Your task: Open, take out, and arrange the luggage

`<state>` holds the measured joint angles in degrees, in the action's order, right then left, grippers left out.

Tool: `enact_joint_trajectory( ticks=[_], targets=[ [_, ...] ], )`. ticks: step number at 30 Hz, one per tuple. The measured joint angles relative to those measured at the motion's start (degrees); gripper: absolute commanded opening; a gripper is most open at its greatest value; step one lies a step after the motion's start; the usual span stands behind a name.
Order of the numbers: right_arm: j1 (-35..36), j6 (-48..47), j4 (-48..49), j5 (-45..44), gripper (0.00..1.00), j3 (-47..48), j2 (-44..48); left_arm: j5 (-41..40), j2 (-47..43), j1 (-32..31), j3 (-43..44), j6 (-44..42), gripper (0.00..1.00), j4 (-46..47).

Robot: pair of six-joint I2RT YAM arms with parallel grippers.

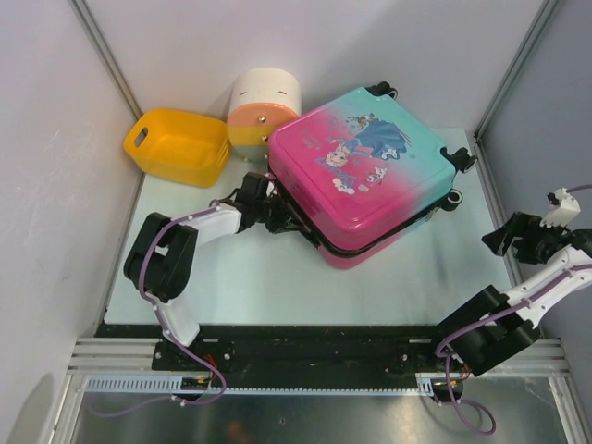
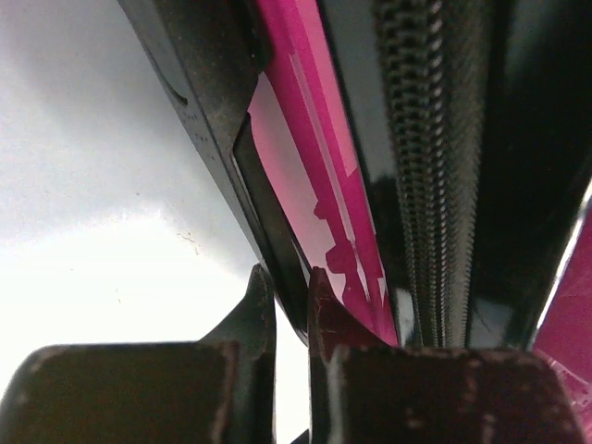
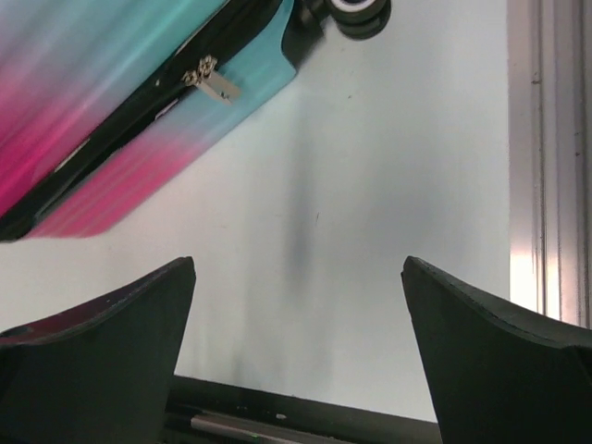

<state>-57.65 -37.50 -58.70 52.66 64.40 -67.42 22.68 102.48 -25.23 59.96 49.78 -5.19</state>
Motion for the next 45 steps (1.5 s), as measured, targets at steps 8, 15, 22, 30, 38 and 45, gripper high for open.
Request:
enact_joint_trajectory(
  ticks=[8, 15, 22, 30, 38, 45],
  targets=[
    [-1.62, -33.4, -13.86, 7.34, 1.0, -1.42, -6.82, -1.95, -1.88, -0.09, -2.73, 0.55, 0.0, 2.95],
    [2.97, -48.15, -15.93, 14.75, 0.83, -7.45, -12.07, -1.31, -2.75, 0.63, -4.17, -1.44, 0.0, 3.87],
    [8.24, -32.72, 3.48, 14.1, 0.89, -17.79, -4.74, -1.46, -5.79, 2.8, -6.21, -3.91, 0.12, 1.29],
    [9.97, -17.64, 18.23, 11.82, 0.91, -25.79, 13.14, -3.63, -7.19, 2.97, -6.23, -4.26, 0.0, -1.66],
    [12.79, -28.55, 17.64, 17.62, 0.85, -27.58, 9.64, -5.42, -8.5, 3.1, -5.75, -7.69, 0.0, -5.38],
    [18.27, -28.74, 25.05, 18.21, 0.69, -28.44, 4.02, -3.89, -8.26, 4.33, -5.35, -9.84, 0.0, -6.45]
  ],
)
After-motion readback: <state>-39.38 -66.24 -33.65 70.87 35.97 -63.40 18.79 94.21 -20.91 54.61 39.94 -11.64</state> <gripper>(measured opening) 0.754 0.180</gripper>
